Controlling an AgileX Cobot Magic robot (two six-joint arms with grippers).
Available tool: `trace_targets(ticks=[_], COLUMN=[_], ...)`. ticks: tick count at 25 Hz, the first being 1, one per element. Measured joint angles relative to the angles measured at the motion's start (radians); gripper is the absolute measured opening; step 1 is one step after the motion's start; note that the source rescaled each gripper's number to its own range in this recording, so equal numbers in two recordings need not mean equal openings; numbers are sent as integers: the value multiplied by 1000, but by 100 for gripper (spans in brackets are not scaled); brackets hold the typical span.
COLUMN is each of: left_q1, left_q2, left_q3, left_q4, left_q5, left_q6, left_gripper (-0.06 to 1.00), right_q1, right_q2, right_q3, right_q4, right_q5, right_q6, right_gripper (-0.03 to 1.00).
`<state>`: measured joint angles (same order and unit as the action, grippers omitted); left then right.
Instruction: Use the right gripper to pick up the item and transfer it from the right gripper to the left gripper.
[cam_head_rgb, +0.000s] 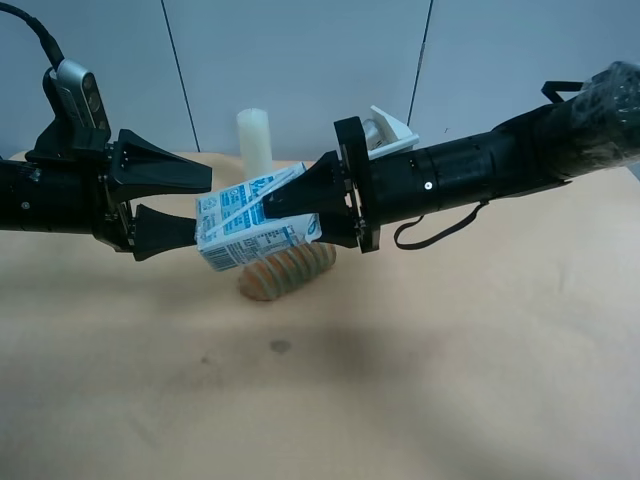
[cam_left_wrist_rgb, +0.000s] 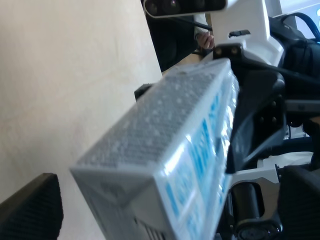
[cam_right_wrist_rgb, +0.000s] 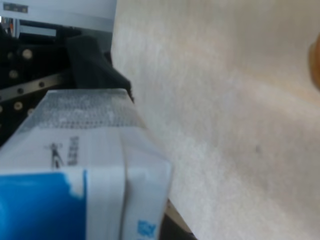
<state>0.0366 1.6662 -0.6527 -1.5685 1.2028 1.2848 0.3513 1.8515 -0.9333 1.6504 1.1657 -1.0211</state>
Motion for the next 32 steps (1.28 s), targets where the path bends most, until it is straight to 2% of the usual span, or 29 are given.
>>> trace_targets(ticks=[10,32], left_q1=[-40,-42], left_q2=[0,0], left_q3=[0,0], left_q4=[-1,-27], left_q5=[0,0], left_q6=[0,-35], left_gripper=[98,97], right_q1=[12,12], right_q2=[0,-36], right_q3=[0,0], right_q4=[38,51], right_q5=[1,-1], right_q6=[-25,-60], right_gripper=[0,0])
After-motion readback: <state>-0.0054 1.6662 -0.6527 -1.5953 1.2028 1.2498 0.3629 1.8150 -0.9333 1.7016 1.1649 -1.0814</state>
